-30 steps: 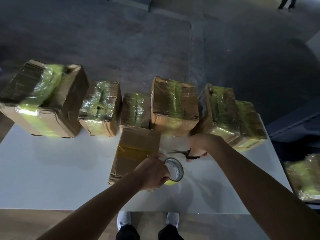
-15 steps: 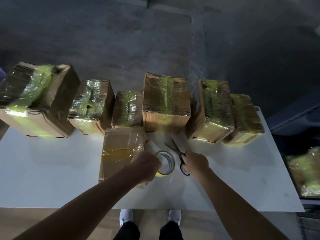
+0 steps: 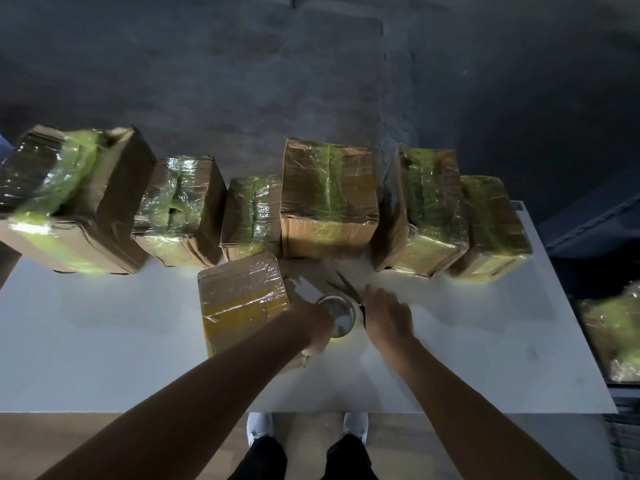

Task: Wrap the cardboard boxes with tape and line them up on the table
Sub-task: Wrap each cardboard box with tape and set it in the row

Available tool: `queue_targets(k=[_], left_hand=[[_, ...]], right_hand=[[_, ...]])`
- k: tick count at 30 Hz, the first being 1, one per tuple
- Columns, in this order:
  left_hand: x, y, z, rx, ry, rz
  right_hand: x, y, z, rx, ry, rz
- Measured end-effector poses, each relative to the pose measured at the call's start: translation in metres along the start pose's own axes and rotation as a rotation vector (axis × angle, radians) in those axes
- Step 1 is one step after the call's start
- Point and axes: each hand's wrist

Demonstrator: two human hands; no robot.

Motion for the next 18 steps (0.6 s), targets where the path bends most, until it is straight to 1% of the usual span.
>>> queue_targets(k=[1,3,6,8,9,10,11,13,15,16,18], left_hand=[[-0.001,-0.001,-0.001,0.02,-0.028,0.02],[-0.002,-0.005,0.0,0.159,-0.06,0.078],[-0.005,-0.01,0.012,0.536,-0.125,0.147],[-0.011,-0.018,0.021,0.846,-0.166,0.136],[-0.017,-0.024,0.026,0.982,-0.148,0.159],[-0.024,-0.03,0.032,1.073,-0.093,0.193],[-0.031,-0.036,0.039,1.12,0.0,0.227],[-0.048,-0.045,0.053,1.136,0.227,0.286],[-0.063,-0.054,0.064,1.05,0.396,0.37],[-0.067,-0.06,0.068,0.993,0.434,0.415],[-0.073,-0.075,0.069,0.906,0.452,0.449]], right_hand=[[-0.001,0.004,-0.002,-0.013,0.027,-0.024],[-0.007,0.012,-0.008,-0.064,0.071,-0.145],[-0.022,0.028,-0.02,-0.06,0.077,-0.373],[-0.034,0.037,-0.024,-0.006,0.091,-0.576],[-0.04,0.04,-0.026,0.002,0.092,-0.67],[-0.047,0.044,-0.028,-0.022,0.096,-0.741],[-0.054,0.048,-0.031,-0.071,0.11,-0.788],[-0.07,0.054,-0.035,-0.161,0.157,-0.873],[-0.084,0.058,-0.036,-0.247,0.128,-1.005],[-0.091,0.059,-0.036,-0.303,0.103,-1.062],[-0.102,0.059,-0.035,-0.417,0.047,-1.112]])
Point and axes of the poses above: each hand's wrist, its own z-axis away from the middle knuckle, its own y-axis out of the back of the hand, x = y × z, and after that the axes turned 1 degree about -z, right-handed
